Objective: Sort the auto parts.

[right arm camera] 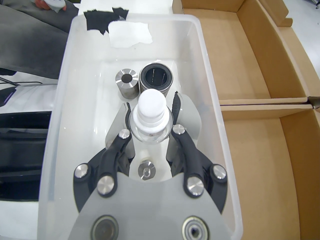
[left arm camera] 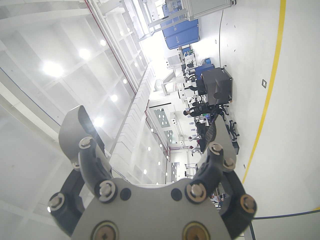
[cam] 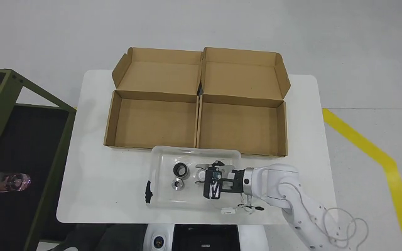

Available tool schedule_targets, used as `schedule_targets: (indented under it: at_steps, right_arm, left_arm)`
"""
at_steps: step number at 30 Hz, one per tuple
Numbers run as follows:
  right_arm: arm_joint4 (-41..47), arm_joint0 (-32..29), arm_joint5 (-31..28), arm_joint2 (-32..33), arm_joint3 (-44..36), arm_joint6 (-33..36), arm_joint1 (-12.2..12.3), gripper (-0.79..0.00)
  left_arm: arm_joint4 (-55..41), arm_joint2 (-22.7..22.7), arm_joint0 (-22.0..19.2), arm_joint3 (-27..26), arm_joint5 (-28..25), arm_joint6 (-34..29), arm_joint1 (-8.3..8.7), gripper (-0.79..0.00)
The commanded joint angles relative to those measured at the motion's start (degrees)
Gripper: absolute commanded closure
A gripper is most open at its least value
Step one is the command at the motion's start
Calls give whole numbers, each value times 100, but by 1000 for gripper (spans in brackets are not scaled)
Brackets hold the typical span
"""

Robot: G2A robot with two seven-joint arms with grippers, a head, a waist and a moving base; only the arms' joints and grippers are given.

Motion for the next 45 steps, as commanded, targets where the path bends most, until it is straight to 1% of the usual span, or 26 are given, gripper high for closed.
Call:
schedule_targets:
  at_steps: [1, 12, 22, 29, 34, 39, 45]
  right_arm:
    - [79, 9, -29, 34, -89, -110, 10, 0]
    - [572, 165, -89, 378, -500, -610, 64, 0]
    - [938, 447, -72, 749, -372, -911, 104, 0]
    - [1286, 713, 97, 924, 14, -1114, 106, 0]
    - [1576, 974, 286, 961, 493, -1225, 87, 0]
    - [1720, 1288, 524, 821, 989, -1196, 43, 0]
    - [1681, 1702, 843, 566, 1485, -1053, -26, 0]
  left_arm:
    - [0, 0, 0, 0, 0, 0, 0, -785]
    - [0, 0, 0, 0, 0, 0, 0, -785]
    - [0, 0, 0, 0, 0, 0, 0, -785]
    - [0, 0, 0, 0, 0, 0, 0, -785]
    - [0, 0, 0, 0, 0, 0, 0, -785]
    - [0, 0, 0, 0, 0, 0, 0, -785]
    - [0, 0, 0, 0, 0, 0, 0, -785]
